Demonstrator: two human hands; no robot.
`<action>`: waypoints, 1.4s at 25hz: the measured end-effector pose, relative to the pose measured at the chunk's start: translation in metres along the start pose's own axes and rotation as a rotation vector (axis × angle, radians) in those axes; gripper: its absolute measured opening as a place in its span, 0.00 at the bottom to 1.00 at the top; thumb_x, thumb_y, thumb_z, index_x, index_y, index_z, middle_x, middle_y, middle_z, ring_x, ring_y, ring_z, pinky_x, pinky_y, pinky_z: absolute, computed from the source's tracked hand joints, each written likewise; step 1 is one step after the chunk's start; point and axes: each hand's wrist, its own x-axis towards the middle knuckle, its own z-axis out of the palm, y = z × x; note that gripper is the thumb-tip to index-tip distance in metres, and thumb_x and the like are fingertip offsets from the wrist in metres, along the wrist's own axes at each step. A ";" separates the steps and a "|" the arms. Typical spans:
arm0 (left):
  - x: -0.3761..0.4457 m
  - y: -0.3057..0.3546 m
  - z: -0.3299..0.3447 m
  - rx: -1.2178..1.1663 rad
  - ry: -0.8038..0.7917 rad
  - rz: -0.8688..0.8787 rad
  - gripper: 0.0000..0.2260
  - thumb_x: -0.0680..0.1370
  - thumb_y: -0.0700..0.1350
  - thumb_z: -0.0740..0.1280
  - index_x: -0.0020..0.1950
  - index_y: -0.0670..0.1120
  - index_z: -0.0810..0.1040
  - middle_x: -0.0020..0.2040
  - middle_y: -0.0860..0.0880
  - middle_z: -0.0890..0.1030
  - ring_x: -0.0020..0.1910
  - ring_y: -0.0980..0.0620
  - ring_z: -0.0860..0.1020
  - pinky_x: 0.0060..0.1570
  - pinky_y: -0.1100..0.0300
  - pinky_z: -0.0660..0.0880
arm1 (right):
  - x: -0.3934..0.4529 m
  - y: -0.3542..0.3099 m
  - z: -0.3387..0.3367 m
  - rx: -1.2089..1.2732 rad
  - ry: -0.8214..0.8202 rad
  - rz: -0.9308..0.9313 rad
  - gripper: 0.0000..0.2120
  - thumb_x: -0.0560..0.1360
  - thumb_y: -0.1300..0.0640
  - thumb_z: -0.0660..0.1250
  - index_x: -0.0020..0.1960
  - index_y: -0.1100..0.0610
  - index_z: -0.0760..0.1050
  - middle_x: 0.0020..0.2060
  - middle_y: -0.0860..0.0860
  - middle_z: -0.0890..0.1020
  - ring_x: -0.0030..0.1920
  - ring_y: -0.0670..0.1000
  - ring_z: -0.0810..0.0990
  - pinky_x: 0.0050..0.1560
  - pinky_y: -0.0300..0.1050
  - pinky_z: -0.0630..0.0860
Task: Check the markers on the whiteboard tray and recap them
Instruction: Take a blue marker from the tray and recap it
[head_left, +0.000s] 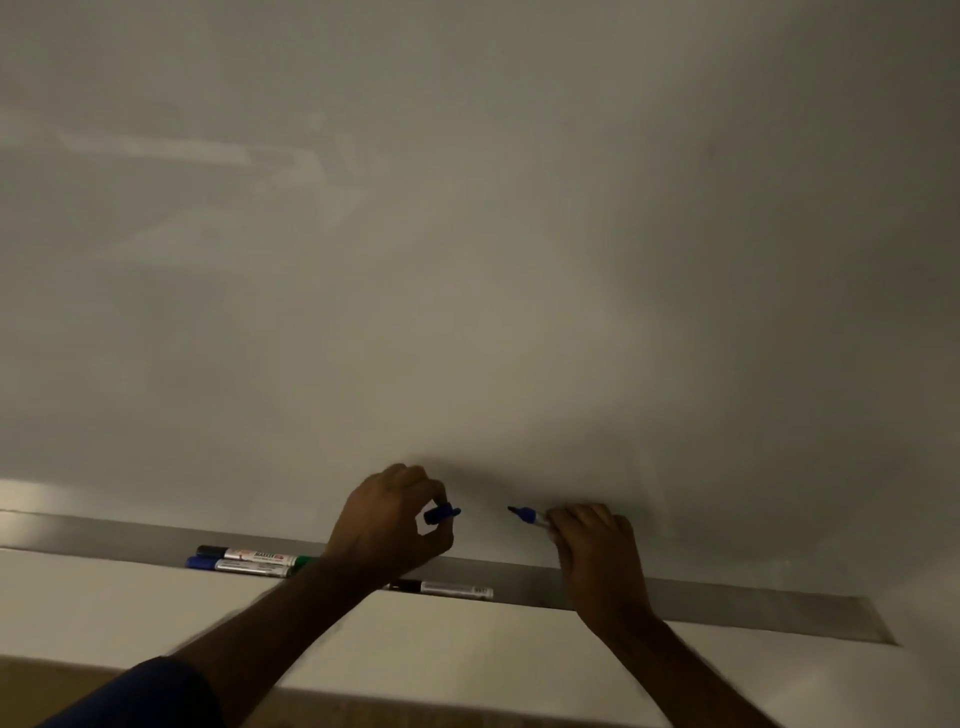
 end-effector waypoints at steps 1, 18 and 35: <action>0.003 0.003 -0.012 -0.032 0.034 0.020 0.08 0.65 0.48 0.74 0.40 0.50 0.79 0.36 0.53 0.78 0.35 0.56 0.72 0.34 0.65 0.68 | 0.005 -0.004 -0.009 0.024 0.035 -0.017 0.09 0.71 0.60 0.73 0.50 0.57 0.80 0.43 0.53 0.84 0.47 0.57 0.81 0.45 0.52 0.77; 0.027 0.056 -0.208 -0.545 0.327 -0.106 0.10 0.69 0.50 0.71 0.50 0.60 0.80 0.39 0.55 0.85 0.39 0.58 0.82 0.41 0.69 0.77 | 0.085 -0.105 -0.234 0.270 0.243 -0.402 0.16 0.78 0.51 0.58 0.63 0.54 0.75 0.41 0.50 0.77 0.36 0.47 0.73 0.33 0.41 0.72; 0.027 0.080 -0.240 -0.669 0.207 -0.066 0.08 0.74 0.43 0.67 0.49 0.54 0.82 0.39 0.53 0.84 0.32 0.56 0.80 0.34 0.69 0.76 | 0.086 -0.148 -0.257 0.132 0.225 -0.456 0.17 0.78 0.50 0.55 0.58 0.56 0.77 0.42 0.50 0.80 0.38 0.48 0.75 0.39 0.41 0.70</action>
